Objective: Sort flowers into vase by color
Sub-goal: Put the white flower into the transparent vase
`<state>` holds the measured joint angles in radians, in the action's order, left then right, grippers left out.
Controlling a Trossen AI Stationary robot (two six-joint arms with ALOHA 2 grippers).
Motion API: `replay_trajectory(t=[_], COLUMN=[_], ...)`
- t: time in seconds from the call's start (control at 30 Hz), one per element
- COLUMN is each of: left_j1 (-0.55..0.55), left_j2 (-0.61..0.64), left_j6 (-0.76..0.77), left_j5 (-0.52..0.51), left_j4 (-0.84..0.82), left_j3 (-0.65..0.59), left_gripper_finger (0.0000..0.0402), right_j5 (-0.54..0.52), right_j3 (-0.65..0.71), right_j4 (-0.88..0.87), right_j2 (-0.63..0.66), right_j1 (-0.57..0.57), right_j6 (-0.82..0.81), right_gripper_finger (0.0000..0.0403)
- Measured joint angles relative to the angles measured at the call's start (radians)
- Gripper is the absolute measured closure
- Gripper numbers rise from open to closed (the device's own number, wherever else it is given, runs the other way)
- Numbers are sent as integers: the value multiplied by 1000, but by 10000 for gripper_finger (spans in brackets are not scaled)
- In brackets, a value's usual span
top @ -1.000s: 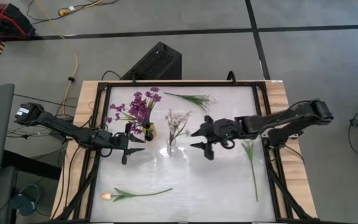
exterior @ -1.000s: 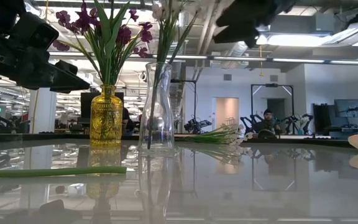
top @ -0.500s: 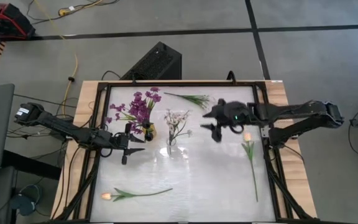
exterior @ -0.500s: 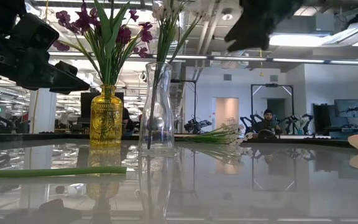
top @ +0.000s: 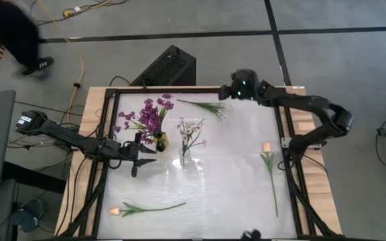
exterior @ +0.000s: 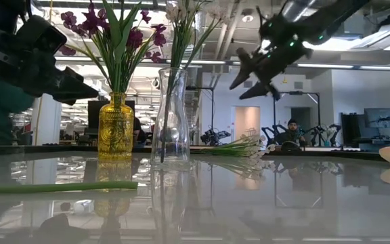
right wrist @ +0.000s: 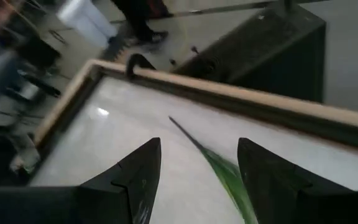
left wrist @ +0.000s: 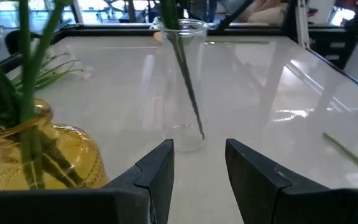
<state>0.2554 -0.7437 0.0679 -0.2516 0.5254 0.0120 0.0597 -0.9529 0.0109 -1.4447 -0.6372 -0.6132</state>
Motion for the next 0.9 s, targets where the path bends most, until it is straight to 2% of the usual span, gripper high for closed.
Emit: replay_trajectory(t=[0.1,0.27,0.5,0.63,0.9], left_j1=[0,0,0,0,0], left_j2=[0,0,0,0,0], left_j6=[33,99,179,180,177], left_j5=[-30,-50,-21,-20,-101], left_j4=[11,15,1,-10,-38], left_j3=[0,0,0,0,0], left_gripper_finger=[268,268,268,268,268], right_j5=[136,329,334,327,242], right_j3=[-65,-249,-521,-608,-633], right_j4=[37,-63,-422,-553,-602], right_j2=[-98,-242,-391,-441,-515], right_j1=[-50,-92,-79,-62,-37], right_j6=[54,360,800,889,972], right_gripper_finger=[164,164,164,164,164])
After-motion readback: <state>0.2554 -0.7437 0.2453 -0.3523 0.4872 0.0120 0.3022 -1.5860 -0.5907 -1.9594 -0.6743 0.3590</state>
